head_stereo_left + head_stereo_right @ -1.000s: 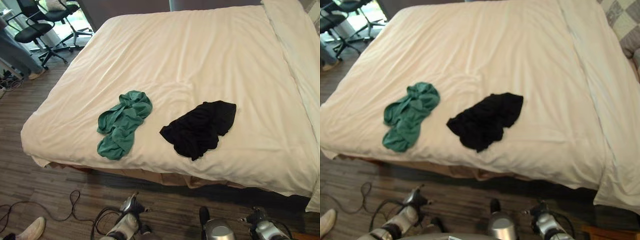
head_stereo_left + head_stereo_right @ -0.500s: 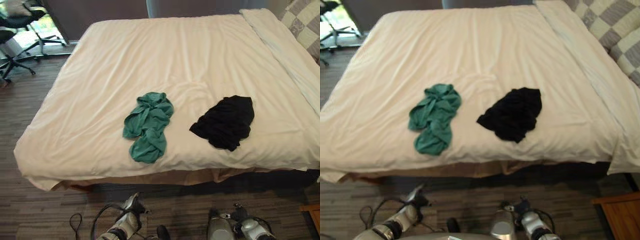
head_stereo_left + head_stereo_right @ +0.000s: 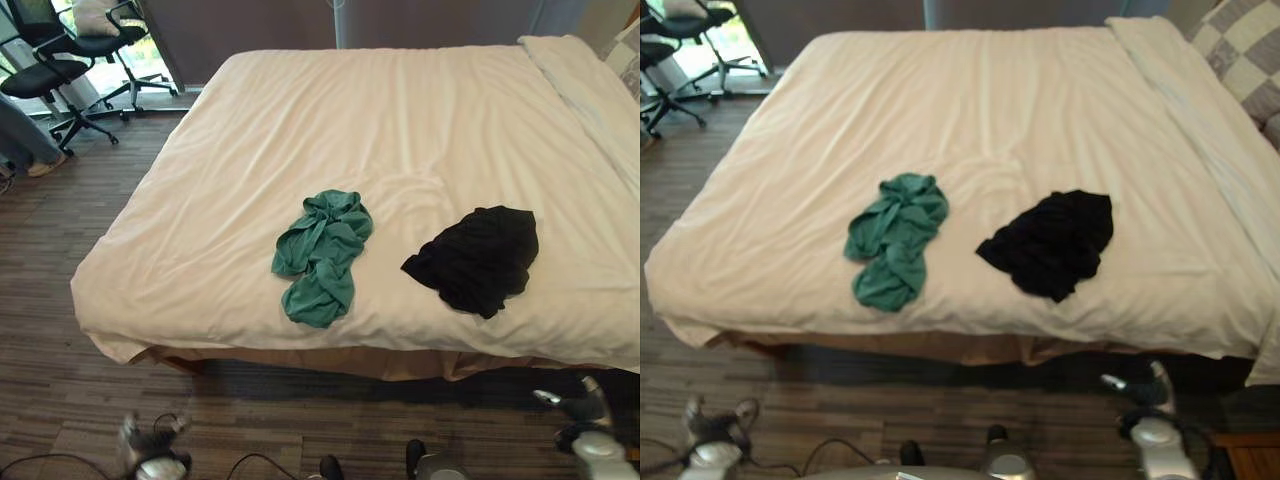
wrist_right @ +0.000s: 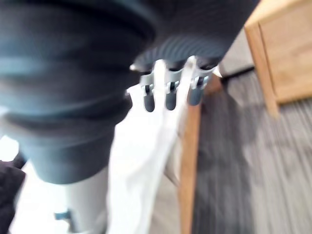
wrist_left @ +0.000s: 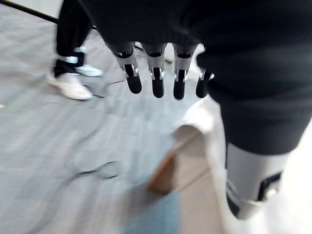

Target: Tidy up the quilt and then pick up the clothes from the bed and put them into the laundry hamper.

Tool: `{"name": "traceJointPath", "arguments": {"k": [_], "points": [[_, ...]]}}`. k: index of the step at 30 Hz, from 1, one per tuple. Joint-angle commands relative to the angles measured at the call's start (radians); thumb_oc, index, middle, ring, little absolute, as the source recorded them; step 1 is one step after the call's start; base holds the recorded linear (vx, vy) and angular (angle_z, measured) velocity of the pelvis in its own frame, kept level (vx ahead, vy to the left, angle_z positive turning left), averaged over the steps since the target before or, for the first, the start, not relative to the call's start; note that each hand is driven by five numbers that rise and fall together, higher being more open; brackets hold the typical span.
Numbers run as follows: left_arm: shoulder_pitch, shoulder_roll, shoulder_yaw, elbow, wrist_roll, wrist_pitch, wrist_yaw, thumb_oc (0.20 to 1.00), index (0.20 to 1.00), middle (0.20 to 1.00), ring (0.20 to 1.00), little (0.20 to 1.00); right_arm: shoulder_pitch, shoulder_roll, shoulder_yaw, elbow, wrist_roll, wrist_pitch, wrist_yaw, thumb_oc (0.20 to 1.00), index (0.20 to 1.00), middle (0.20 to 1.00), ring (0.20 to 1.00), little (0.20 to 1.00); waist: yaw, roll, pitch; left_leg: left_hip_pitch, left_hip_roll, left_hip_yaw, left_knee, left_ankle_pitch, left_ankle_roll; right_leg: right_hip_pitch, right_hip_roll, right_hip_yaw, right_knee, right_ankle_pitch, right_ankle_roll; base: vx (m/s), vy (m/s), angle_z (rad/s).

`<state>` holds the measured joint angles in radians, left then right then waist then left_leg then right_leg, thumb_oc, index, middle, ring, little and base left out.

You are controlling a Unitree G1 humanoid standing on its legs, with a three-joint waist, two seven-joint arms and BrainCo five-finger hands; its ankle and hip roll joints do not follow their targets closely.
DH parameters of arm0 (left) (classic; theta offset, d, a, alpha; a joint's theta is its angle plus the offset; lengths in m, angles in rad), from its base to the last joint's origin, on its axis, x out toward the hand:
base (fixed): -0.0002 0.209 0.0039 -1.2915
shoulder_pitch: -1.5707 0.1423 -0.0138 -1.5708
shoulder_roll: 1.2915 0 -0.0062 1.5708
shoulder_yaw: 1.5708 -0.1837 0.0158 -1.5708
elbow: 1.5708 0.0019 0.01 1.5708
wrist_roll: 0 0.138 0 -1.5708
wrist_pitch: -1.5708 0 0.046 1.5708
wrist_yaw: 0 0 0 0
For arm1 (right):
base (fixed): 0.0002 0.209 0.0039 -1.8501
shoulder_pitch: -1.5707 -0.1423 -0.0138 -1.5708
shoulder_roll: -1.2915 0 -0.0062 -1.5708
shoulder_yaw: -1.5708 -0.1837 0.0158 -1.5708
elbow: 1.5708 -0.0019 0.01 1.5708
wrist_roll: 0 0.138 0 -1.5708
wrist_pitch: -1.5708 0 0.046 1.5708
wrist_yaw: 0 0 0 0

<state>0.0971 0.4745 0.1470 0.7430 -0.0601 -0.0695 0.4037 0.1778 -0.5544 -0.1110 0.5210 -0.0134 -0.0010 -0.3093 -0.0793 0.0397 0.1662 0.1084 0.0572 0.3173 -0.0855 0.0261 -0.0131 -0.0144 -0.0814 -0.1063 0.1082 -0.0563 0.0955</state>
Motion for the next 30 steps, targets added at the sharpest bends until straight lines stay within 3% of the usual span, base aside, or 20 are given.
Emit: {"name": "traceJointPath", "arguments": {"k": [1,2,5,9,17,24,25,26,27,30], "points": [[-0.091,0.124,0.04,-0.078,0.031,-0.081,0.055,1.0,1.0,1.0,1.0,1.0,-0.088,-0.076,-0.016,-0.077,-0.149,-0.054,-0.022,1.0,1.0,1.0,1.0,1.0,-0.029,-0.062,0.023,0.033,0.031,-0.029,-0.002,-0.078,-0.087,0.087,-0.092,0.016,-0.167,0.055,0.093,0.0,-0.064,-0.03],[-0.11,0.165,0.037,-0.201,0.07,-0.105,0.054,1.0,1.0,1.0,1.0,1.0,-0.089,-0.147,-0.042,-0.174,-0.207,-0.07,-0.021,1.0,1.0,1.0,1.0,1.0,-0.031,-0.058,0.025,0.035,0.035,-0.027,-0.002,-0.078,-0.091,0.089,-0.093,0.013,-0.172,0.052,0.095,0.01,-0.063,-0.04],[-0.181,0.221,-0.011,-0.306,0.105,-0.12,0.017,1.0,1.0,1.0,1.0,1.0,-0.151,-0.254,-0.022,-0.265,-0.273,-0.083,-0.002,1.0,1.0,1.0,1.0,1.0,-0.037,-0.047,0.028,0.034,0.044,-0.02,-0.002,-0.069,-0.098,0.085,-0.093,0.014,-0.182,0.059,0.092,-0.01,-0.05,-0.01],[-0.344,0.268,-0.162,-0.373,0.124,-0.115,-0.047,1.0,1.0,1.0,1.0,1.0,-0.357,-0.355,0.127,-0.343,-0.313,-0.086,0.024,1.0,1.0,1.0,1.0,1.0,-0.051,-0.024,0.067,-0.006,0.055,-0.003,-0.002,-0.042,-0.108,0.033,-0.085,0.032,-0.182,0.069,0.086,-0.09,-0.034,-0.11],[-0.605,0.256,-0.401,-0.251,0.283,-0.026,-0.069,1.0,1.0,1.0,1.0,1.0,-0.55,-0.356,0.31,-0.392,-0.355,-0.088,0.032,1.0,1.0,1.0,1.0,1.0,-0.097,0.017,0.123,-0.113,0.073,0.045,-0.002,0.003,-0.123,-0.1,-0.069,0.069,-0.183,0.105,0.093,-0.08,-0.017,-0.2],[-0.738,0.199,-0.503,0.008,0.42,0.062,-0.046,1.0,1.0,1.0,1.0,1.0,-0.514,-0.341,0.318,-0.402,-0.364,-0.103,0.018,1.0,1.0,1.0,1.0,1.0,-0.132,0.026,0.145,-0.163,0.088,0.077,-0.002,0.021,-0.131,-0.165,-0.057,0.084,-0.185,0.117,0.098,-0.03,-0.034,-0.29],[-0.758,0.149,-0.506,0.102,0.447,0.1,-0.063,1.0,1.0,1.0,1.0,1.0,-0.472,-0.34,0.3,-0.412,-0.37,-0.102,0.02,1.0,1.0,1.0,1.0,1.0,-0.144,0.027,0.157,-0.163,0.091,0.081,-0.002,0.02,-0.134,-0.168,-0.056,0.083,-0.182,0.115,0.1,0.0,-0.04,-0.2],[-0.762,0.135,-0.507,0.135,0.465,0.11,-0.079,0.871,0.871,0.871,0.871,0.871,-0.452,-0.339,0.287,-0.422,-0.375,-0.1,0.024,1.0,1.0,1.0,1.0,1.0,-0.148,0.026,0.16,-0.165,0.094,0.081,-0.002,0.021,-0.135,-0.169,-0.056,0.08,-0.18,0.113,0.099,0.0,-0.073,-0.11],[-0.76,0.102,-0.512,0.245,0.491,0.126,-0.113,0.2,0.2,0.2,0.2,0.2,-0.422,-0.348,0.259,-0.433,-0.375,-0.1,0.026,1.0,1.0,1.0,1.0,1.0,-0.152,0.027,0.165,-0.163,0.096,0.08,-0.002,0.023,-0.136,-0.169,-0.055,0.076,-0.177,0.11,0.097,0.0,-0.049,-0.03],[-0.738,0.084,-0.515,0.31,0.521,0.13,-0.141,0.2,0.2,0.2,0.2,0.2,-0.41,-0.356,0.245,-0.444,-0.378,-0.103,0.031,1.0,1.0,1.0,1.0,1.0,-0.152,0.03,0.165,-0.161,0.098,0.08,-0.002,0.023,-0.138,-0.167,-0.054,0.074,-0.176,0.109,0.096,0.01,-0.018,0.0]]}}
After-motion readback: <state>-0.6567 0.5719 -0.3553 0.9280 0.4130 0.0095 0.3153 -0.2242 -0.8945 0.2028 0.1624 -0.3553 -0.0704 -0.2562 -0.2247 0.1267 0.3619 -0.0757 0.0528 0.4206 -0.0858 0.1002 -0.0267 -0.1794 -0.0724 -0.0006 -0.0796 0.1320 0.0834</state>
